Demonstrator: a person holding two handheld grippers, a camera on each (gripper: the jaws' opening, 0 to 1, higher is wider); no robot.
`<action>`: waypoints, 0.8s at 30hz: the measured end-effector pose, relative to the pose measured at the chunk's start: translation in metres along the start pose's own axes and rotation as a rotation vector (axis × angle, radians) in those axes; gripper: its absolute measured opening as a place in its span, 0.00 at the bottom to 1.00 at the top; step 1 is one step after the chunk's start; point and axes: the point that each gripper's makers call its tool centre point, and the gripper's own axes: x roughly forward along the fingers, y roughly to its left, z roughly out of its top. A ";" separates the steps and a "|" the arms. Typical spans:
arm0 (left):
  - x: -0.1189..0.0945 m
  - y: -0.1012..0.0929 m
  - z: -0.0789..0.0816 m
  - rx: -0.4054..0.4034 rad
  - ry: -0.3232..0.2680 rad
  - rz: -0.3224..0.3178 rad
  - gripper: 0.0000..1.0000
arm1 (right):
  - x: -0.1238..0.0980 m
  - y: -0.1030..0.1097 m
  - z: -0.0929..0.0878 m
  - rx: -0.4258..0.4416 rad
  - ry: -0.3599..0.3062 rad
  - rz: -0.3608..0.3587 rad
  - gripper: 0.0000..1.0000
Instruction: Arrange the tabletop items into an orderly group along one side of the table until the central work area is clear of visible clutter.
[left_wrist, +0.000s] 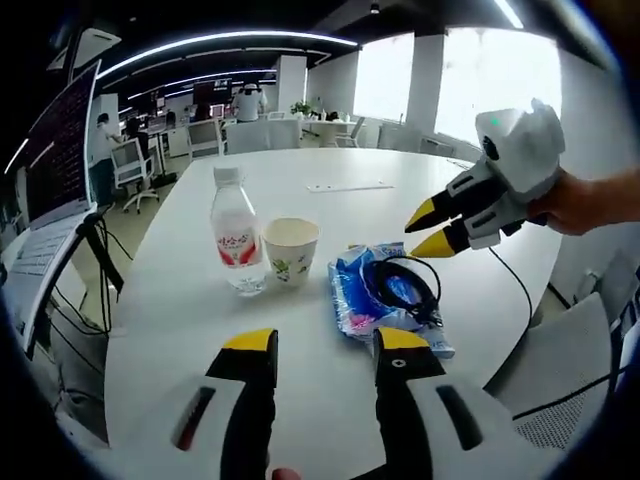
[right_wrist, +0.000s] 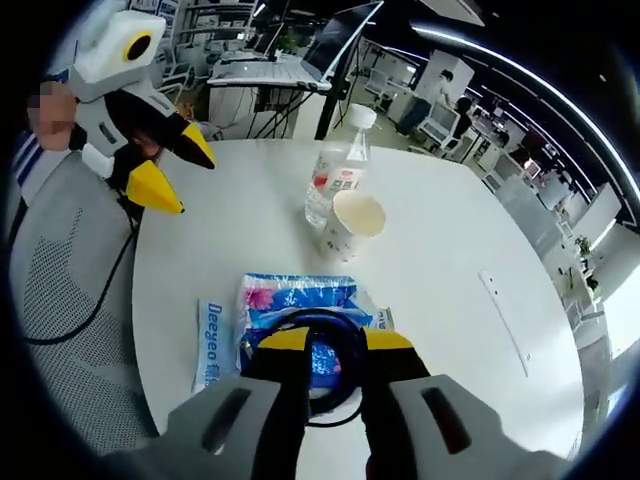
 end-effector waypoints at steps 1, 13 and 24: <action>0.000 0.000 0.002 0.000 -0.005 0.001 0.37 | -0.002 -0.002 -0.004 0.021 0.002 -0.010 0.15; 0.003 0.000 0.004 -0.011 -0.003 0.004 0.37 | -0.024 -0.006 -0.052 0.173 0.031 -0.061 0.15; 0.007 0.000 0.011 -0.008 0.000 0.006 0.37 | -0.023 -0.005 -0.079 0.353 0.038 -0.055 0.16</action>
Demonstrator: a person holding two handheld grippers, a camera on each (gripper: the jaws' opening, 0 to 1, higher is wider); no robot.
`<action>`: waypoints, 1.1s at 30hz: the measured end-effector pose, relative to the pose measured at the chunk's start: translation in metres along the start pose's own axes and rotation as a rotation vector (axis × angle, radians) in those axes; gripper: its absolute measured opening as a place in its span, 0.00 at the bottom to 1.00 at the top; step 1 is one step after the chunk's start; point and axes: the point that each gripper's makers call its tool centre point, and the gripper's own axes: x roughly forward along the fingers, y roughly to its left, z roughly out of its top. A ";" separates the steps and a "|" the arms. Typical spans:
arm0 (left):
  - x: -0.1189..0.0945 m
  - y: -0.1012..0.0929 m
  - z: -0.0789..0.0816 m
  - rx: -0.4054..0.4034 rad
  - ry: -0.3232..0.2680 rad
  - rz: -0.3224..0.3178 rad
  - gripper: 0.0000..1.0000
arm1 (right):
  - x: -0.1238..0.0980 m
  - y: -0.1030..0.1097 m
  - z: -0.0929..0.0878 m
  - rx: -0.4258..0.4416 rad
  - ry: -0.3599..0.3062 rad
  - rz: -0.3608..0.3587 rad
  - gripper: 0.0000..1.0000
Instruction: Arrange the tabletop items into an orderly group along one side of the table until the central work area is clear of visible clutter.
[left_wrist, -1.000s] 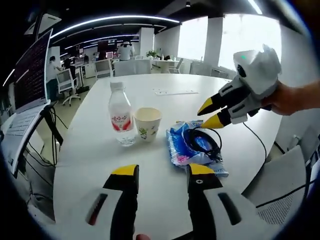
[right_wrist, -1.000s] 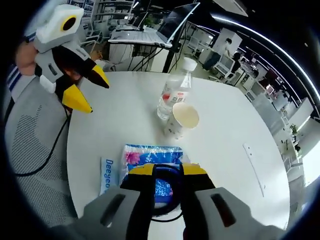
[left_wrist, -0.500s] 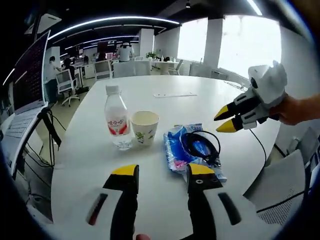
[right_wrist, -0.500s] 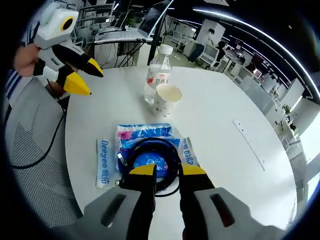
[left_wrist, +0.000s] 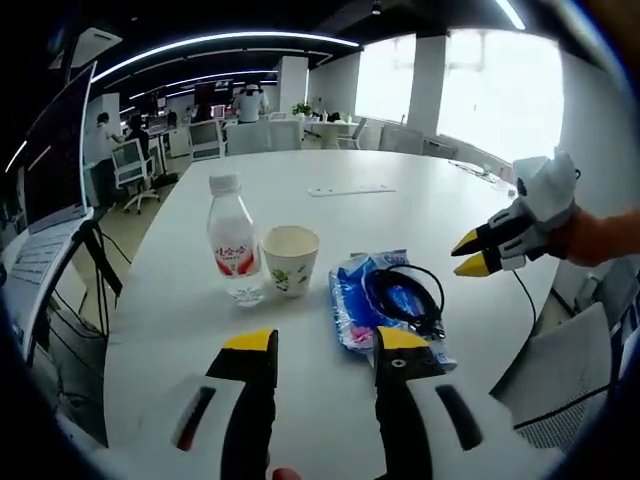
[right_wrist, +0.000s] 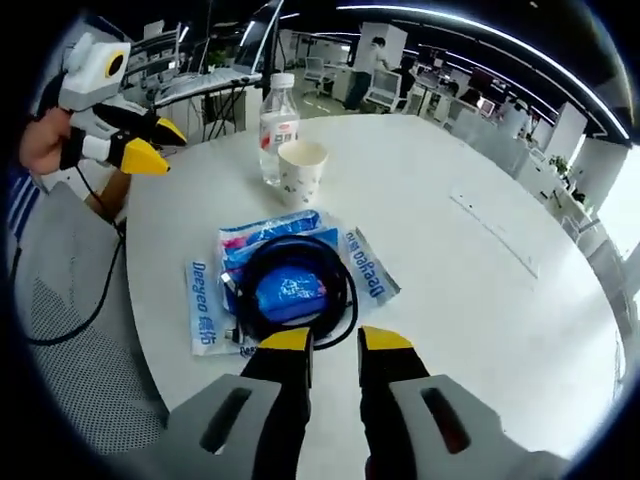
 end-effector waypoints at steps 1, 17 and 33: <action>0.000 -0.001 0.000 -0.002 0.001 0.000 0.37 | 0.001 -0.001 -0.002 0.023 -0.001 -0.002 0.16; 0.000 -0.008 0.001 -0.008 0.006 0.002 0.37 | 0.013 -0.009 -0.022 0.338 -0.051 0.017 0.19; -0.005 -0.009 0.004 -0.013 0.000 0.007 0.38 | 0.036 -0.022 0.005 0.404 -0.087 0.054 0.22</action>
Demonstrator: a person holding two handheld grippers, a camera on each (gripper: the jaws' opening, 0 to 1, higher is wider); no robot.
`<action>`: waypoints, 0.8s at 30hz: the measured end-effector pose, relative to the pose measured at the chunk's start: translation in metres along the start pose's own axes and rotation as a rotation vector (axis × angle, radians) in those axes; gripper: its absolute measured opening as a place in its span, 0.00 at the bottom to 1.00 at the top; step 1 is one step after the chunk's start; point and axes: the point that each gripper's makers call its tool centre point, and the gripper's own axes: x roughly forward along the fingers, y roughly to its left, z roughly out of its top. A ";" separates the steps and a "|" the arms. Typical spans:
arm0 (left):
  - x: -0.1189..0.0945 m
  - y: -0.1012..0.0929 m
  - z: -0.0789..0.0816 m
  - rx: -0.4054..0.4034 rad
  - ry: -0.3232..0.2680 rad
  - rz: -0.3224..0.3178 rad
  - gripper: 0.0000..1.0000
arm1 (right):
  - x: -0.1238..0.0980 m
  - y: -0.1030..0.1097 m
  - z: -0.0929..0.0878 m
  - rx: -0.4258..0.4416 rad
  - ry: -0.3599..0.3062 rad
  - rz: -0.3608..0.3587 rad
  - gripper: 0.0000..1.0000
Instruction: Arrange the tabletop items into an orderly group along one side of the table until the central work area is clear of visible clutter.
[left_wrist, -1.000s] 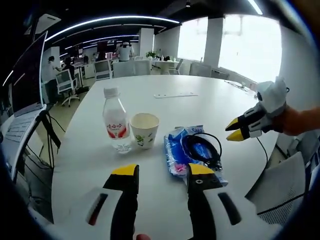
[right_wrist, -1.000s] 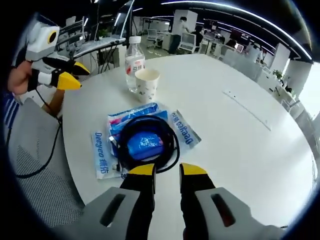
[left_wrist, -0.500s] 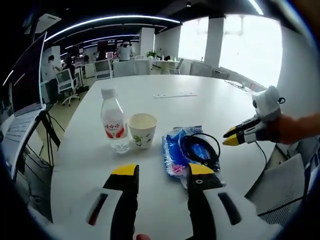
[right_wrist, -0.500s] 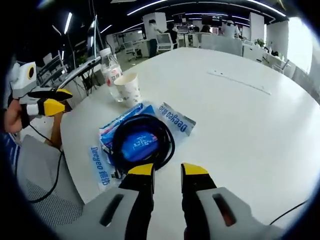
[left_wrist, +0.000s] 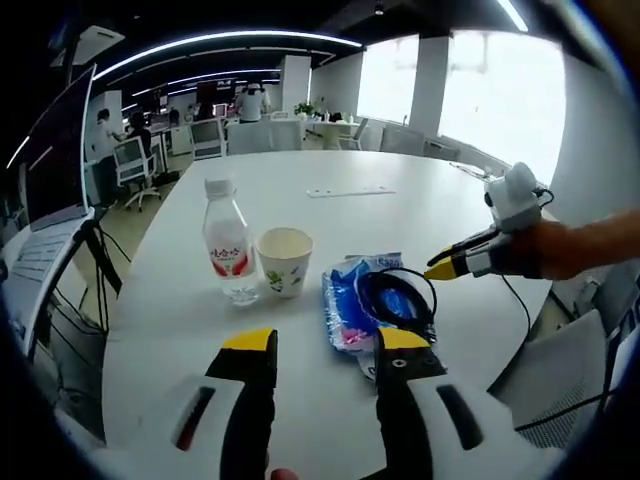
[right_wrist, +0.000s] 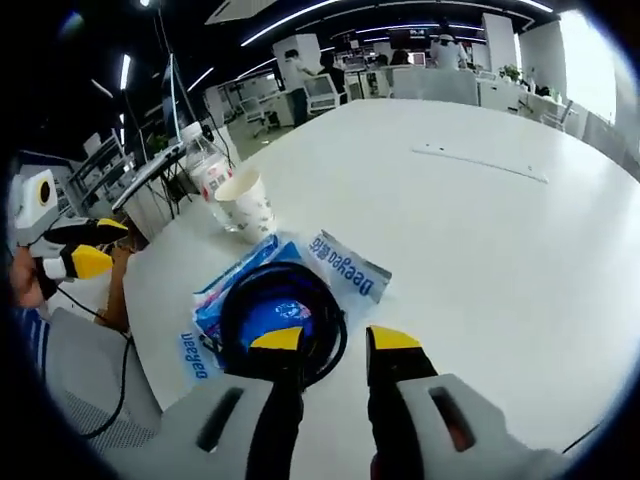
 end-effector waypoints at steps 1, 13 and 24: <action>0.000 0.001 0.000 -0.001 -0.001 0.001 0.38 | 0.003 0.000 0.001 -0.009 0.006 0.003 0.22; -0.002 0.011 0.006 0.005 0.003 0.016 0.41 | 0.028 0.008 0.003 -0.059 0.069 0.043 0.24; -0.003 0.010 0.006 -0.020 -0.004 0.019 0.41 | 0.047 0.000 -0.001 -0.128 0.145 0.049 0.22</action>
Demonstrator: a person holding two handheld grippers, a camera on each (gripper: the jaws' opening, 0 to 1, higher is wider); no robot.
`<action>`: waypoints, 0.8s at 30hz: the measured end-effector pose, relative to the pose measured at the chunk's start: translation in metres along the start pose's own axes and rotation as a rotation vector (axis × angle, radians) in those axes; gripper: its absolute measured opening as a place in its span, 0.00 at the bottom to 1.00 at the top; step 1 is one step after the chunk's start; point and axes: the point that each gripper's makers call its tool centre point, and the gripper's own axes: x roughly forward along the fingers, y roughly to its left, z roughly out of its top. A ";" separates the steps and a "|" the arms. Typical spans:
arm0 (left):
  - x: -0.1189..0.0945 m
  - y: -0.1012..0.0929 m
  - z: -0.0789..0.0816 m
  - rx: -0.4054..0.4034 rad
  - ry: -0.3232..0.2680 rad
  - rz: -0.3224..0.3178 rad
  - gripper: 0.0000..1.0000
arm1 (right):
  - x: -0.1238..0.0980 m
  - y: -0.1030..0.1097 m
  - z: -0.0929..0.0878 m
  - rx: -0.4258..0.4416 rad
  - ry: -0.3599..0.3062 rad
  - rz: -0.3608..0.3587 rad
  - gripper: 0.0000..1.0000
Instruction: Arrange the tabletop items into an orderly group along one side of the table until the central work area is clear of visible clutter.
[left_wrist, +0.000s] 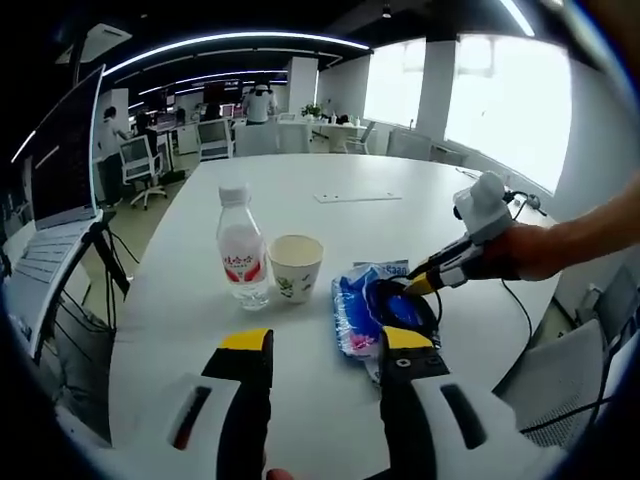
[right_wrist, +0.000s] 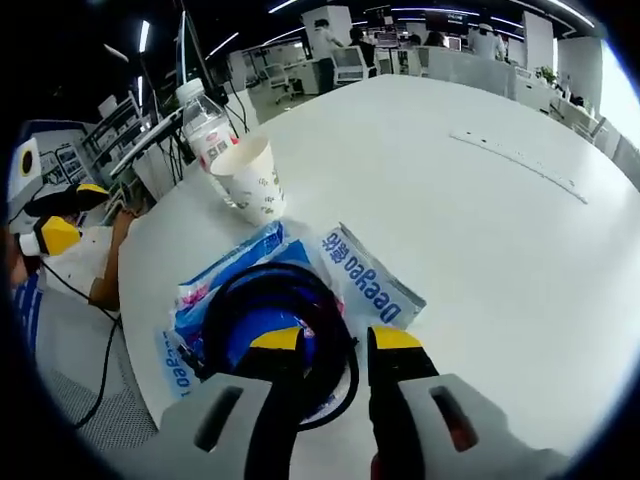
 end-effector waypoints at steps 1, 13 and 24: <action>0.000 0.000 -0.001 -0.005 0.001 0.001 0.41 | 0.000 0.000 -0.001 -0.007 0.007 -0.004 0.21; -0.002 0.004 -0.004 -0.027 0.000 0.011 0.40 | -0.005 0.008 -0.007 0.037 0.033 -0.016 0.07; 0.000 -0.002 0.001 -0.022 -0.010 0.000 0.40 | -0.015 0.006 0.003 -0.005 -0.010 -0.003 0.01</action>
